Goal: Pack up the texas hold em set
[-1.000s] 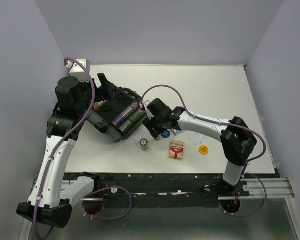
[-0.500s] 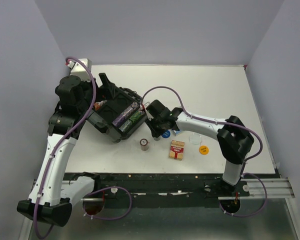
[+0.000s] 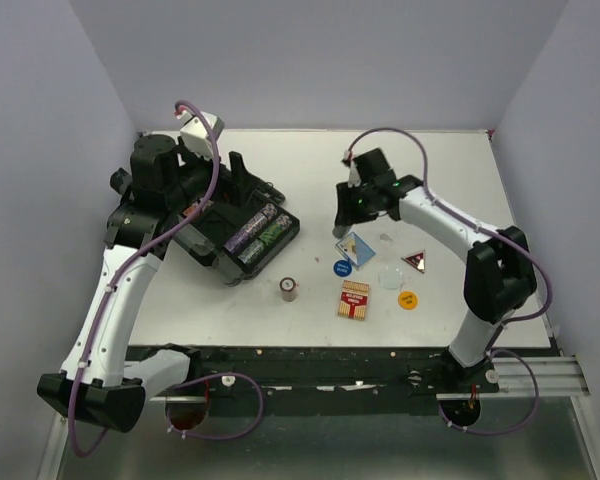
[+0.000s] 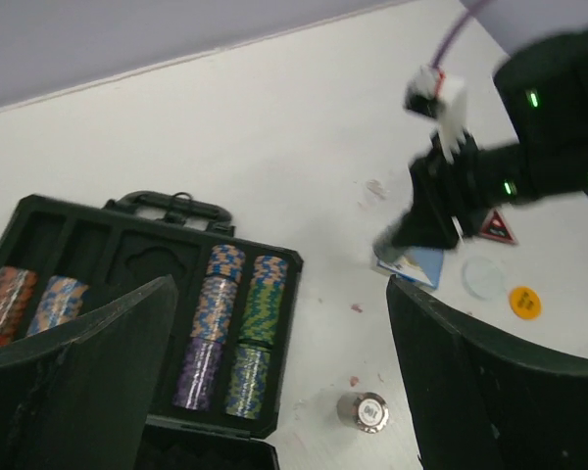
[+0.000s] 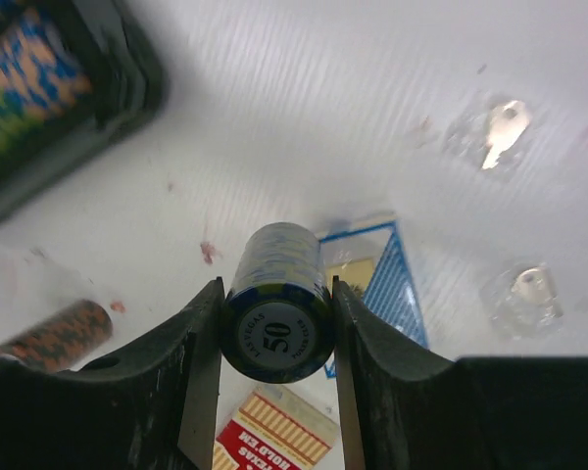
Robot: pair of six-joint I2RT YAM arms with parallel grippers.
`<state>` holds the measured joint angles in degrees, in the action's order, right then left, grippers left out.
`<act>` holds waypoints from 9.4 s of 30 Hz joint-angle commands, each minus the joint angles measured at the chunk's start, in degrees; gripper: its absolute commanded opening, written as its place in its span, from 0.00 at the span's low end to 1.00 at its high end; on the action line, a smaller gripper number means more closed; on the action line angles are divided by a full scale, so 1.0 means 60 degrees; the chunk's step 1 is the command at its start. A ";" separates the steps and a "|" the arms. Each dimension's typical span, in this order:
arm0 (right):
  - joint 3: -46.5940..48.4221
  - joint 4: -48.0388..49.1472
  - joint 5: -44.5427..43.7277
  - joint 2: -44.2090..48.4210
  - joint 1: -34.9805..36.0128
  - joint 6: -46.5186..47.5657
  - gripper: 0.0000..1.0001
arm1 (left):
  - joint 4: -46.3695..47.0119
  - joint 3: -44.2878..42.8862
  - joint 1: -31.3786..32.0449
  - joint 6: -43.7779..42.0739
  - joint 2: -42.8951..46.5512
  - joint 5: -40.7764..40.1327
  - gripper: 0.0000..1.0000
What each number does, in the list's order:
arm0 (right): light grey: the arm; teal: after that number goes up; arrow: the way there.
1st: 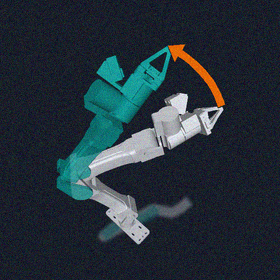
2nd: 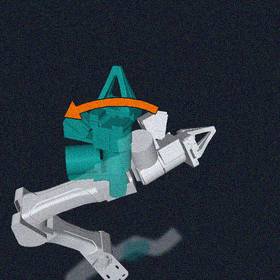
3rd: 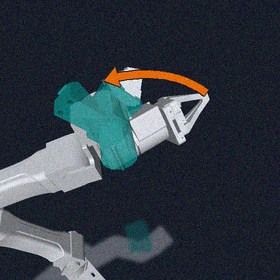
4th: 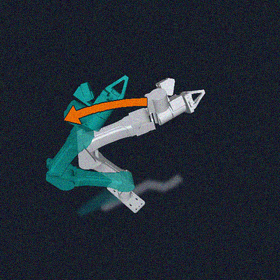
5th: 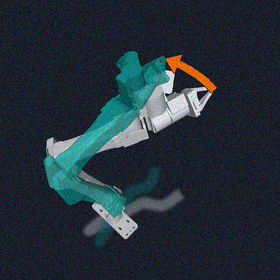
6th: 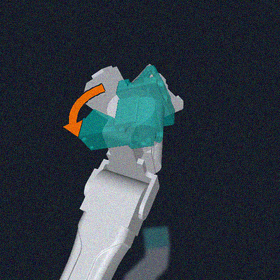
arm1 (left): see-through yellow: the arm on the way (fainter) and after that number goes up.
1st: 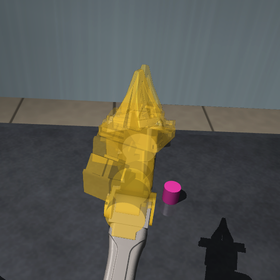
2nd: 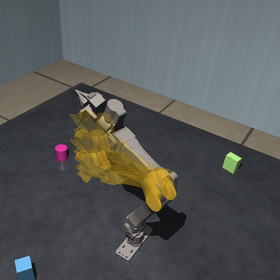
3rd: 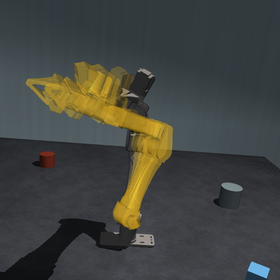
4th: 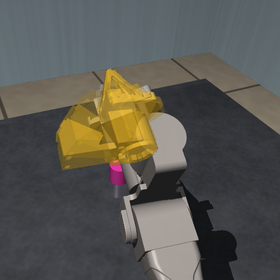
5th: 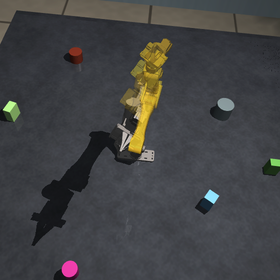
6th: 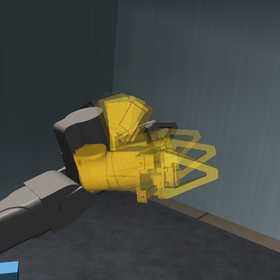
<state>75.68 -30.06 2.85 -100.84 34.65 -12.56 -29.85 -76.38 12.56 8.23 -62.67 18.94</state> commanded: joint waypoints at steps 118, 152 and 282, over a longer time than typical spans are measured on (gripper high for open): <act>0.0995 0.1510 0.5296 0.1586 -0.3637 -0.2624 0.82 | -0.1984 -0.5654 -0.1814 -0.4638 -0.9535 -0.1164 0.00; 0.1010 0.1495 0.5413 0.1381 -0.3637 -0.2624 0.82 | -0.1779 -0.5302 -0.1844 -0.4052 -1.0135 -0.1618 0.00; 0.2094 -0.1787 -0.0538 -0.1068 0.3031 -0.0089 0.01 | 0.0345 0.0528 0.0383 0.0358 -0.0394 -0.2397 0.97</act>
<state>89.14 -41.82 -2.92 -113.34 59.51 -9.69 -27.57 -70.72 15.07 11.62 -65.28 -1.06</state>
